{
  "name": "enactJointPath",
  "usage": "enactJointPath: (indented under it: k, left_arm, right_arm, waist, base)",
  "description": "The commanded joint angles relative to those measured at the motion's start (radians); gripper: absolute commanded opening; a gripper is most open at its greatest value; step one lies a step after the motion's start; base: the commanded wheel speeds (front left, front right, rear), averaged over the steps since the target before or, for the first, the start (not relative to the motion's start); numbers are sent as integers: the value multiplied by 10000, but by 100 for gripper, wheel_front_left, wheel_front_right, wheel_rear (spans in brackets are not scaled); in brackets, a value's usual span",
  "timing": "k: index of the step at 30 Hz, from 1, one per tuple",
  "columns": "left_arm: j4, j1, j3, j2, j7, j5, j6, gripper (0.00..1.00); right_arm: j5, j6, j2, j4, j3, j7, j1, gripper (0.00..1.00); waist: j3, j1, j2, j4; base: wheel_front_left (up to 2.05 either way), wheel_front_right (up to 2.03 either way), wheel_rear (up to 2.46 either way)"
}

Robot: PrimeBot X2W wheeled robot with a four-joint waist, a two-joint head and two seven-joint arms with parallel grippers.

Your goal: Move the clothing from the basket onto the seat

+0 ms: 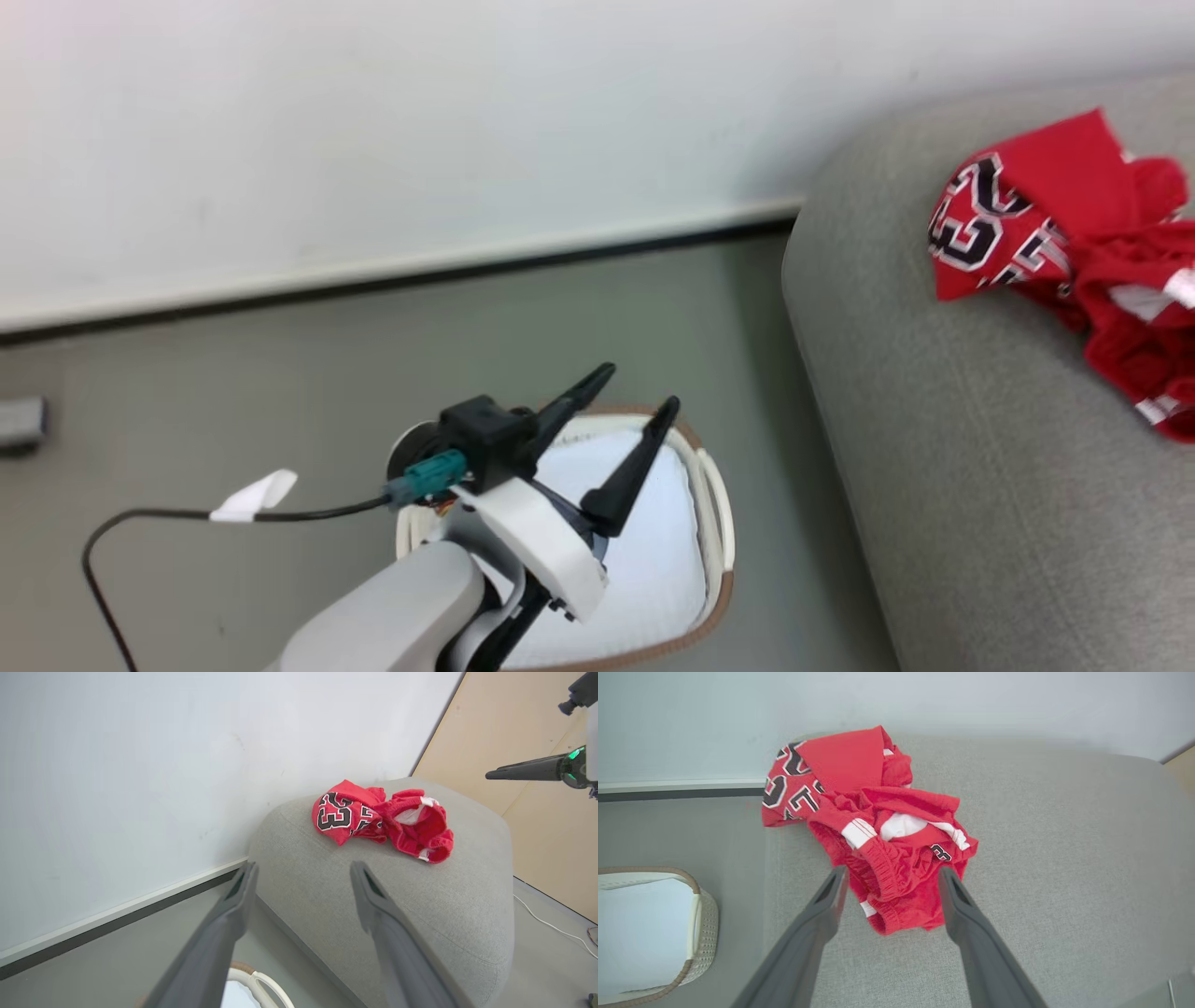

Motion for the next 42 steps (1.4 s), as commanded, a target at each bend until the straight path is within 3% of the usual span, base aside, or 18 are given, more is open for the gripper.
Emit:
enactJointPath:
  k: [1, 6, 11, 19, 23, 28, 32, 42]
  left_arm:
    - [16, 278, 195, 79, -88, -160, 118, 100]
    - [-145, 722, 1030, 381, -192, -424, 551, 100]
    - [-356, 1231, 1760, 774, -214, -591, 924, 100]
    - [-980, 2985, 3530, 1359, -219, -244, 1562, 100]
    - [-1314, 4007, 4607, 1157, -221, 102, 1672, 100]
    - [-1550, 5201, 5887, 478, -220, 920, 1524, 100]
    - [-1373, 5906, 6554, -93, -222, 1920, 1117, 100]
    - [-640, 6740, 7922, -1545, -221, 3642, -273, 100]
  right_arm:
    - [174, -24, -36, -536, -67, -79, 230, 100]
    - [318, -24, 341, -2099, -127, -929, 633, 100]
    - [-55, -24, 686, -2651, -165, -1976, 1096, 100]
    - [-905, -24, 2629, -2832, -216, -4373, 2414, 100]
    - [-1199, -24, 3581, -2526, -35, -5644, 3203, 100]
    - [-1632, -24, 4510, -1876, 238, -7369, 4180, 100]
    - [-1723, -25, 4961, -1156, 793, -8491, 4745, 100]
    - [-1691, -25, 4905, 335, 2086, -9964, 4802, 100]
  waist:
    - [-1130, 3, -1, 174]
    - [-1945, 3, -1, 705]
    - [-2300, 3, -1, 1177]
    - [-2619, 3, -1, 1790]
    - [-2666, 3, -1, 1954]
    - [-2687, 3, -1, 2078]
    - [-2740, 3, -1, 2107]
    - [-2794, 3, -1, 1880]
  base:
    - [0, 0, 0]
    - [0, 0, 0]
    - [0, 0, 0]
    - [0, 0, 0]
    - [0, 0, 0]
    - [0, 0, 0]
    - [0, 0, 0]
    - [0, 0, 0]
